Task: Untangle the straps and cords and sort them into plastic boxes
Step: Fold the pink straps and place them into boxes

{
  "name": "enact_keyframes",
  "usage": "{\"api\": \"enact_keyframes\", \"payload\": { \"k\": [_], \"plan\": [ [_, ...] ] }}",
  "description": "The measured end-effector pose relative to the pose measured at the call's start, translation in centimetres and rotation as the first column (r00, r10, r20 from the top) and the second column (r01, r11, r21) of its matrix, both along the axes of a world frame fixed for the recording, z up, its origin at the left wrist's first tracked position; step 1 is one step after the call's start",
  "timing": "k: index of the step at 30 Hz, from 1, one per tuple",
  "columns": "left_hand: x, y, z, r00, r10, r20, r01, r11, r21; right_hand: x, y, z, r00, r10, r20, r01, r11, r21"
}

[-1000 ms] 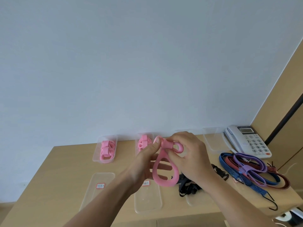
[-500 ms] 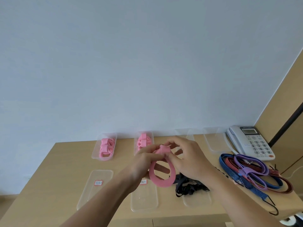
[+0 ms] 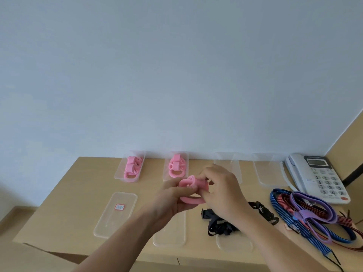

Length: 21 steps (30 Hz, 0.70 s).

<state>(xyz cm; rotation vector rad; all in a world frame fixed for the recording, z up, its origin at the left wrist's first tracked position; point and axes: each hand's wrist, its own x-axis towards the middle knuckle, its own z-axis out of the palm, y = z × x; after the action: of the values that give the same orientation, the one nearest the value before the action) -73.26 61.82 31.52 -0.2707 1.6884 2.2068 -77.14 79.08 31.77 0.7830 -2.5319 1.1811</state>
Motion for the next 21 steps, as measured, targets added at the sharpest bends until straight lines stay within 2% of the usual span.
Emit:
{"api": "enact_keyframes", "payload": {
  "k": [3,6,10,13,21],
  "plan": [
    [0.2,-0.4,-1.3,0.994,0.105,0.036,-0.105,0.994,0.008,0.1,-0.3,-1.8,0.999,0.042,-0.023,-0.042,0.999,-0.001],
    [0.3,-1.5,-2.4,0.991,0.11,0.072,-0.111,0.994,0.009,0.4,-0.7,-3.5,0.993,0.12,-0.013,-0.12,0.993,-0.021],
    [-0.3,-3.2,-3.9,0.979,0.159,0.125,-0.158,0.987,-0.015,0.4,-1.9,-5.4,0.978,0.172,0.122,-0.174,0.985,0.009],
    [-1.3,-4.8,-4.8,0.978,0.141,0.155,-0.141,0.99,-0.008,-0.5,-3.7,-6.3,0.97,0.146,0.195,-0.157,0.987,0.04],
    [-5.2,-11.5,-7.2,0.967,-0.002,0.253,0.009,1.0,-0.027,-3.3,-9.3,-8.1,0.978,0.025,0.207,-0.054,0.989,0.138]
  ]
}}
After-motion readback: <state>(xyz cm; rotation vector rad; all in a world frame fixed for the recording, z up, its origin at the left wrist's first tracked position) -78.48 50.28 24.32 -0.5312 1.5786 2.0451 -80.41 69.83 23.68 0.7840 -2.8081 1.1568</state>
